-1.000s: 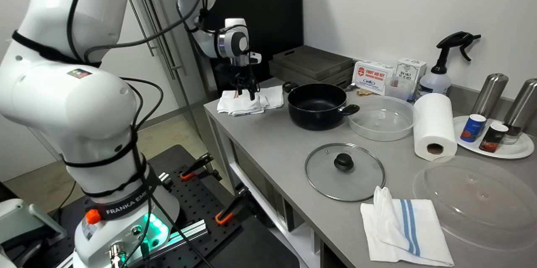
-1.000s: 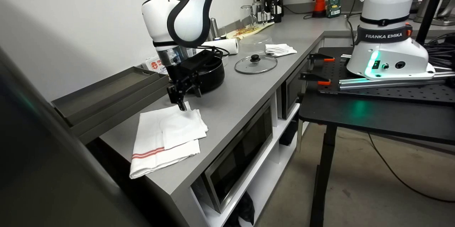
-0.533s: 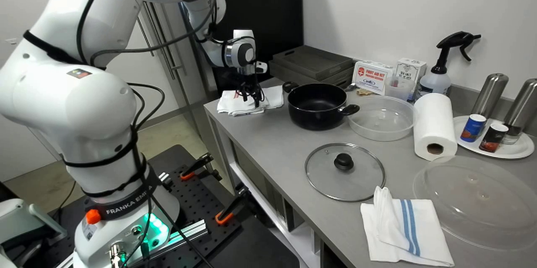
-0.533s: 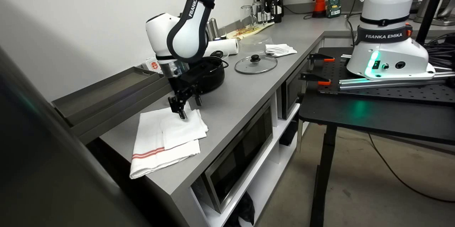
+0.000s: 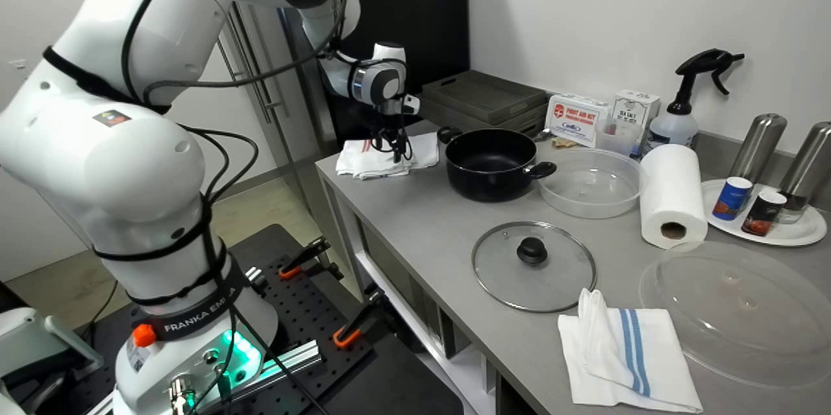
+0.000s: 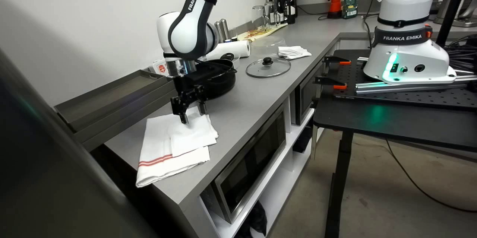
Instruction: Pick up the cloth from the counter and wipe the pot
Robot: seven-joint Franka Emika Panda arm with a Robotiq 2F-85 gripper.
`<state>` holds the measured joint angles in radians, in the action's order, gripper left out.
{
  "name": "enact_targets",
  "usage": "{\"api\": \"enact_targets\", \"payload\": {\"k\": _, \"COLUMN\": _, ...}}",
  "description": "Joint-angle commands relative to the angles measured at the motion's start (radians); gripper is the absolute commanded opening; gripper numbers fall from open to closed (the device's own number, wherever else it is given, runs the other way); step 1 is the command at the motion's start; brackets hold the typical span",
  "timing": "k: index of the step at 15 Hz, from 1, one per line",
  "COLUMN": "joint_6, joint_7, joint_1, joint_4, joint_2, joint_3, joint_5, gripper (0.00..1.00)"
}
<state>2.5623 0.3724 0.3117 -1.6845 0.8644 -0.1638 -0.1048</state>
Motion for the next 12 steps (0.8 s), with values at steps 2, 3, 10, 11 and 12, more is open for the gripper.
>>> {"api": "enact_targets", "payload": {"k": 2, "joint_6": 0.022, "joint_7": -0.068, "joint_1": -0.046, "joint_4": 0.005, "joint_2": 0.009, "joint_3": -0.009, "joint_5": -0.049, "gripper": 1.00}}
{"api": "enact_targets", "payload": {"k": 3, "joint_6": 0.020, "joint_7": -0.075, "joint_1": -0.057, "joint_4": 0.004, "joint_2": 0.013, "joint_3": -0.011, "joint_5": -0.054, "gripper": 1.00}}
{"api": "enact_targets", "payload": {"k": 10, "joint_6": 0.017, "joint_7": -0.103, "joint_1": -0.074, "joint_4": 0.000, "joint_2": 0.049, "joint_3": -0.024, "joint_5": -0.064, "gripper": 1.00}}
{"api": "enact_targets", "payload": {"k": 11, "joint_6": 0.017, "joint_7": -0.108, "joint_1": -0.077, "joint_4": -0.002, "joint_2": 0.055, "joint_3": -0.029, "joint_5": -0.067, "gripper": 1.00}}
{"api": "enact_targets", "payload": {"k": 12, "joint_6": 0.018, "joint_7": -0.109, "joint_1": -0.078, "joint_4": -0.002, "joint_2": 0.058, "joint_3": -0.032, "joint_5": -0.068, "gripper": 1.00}}
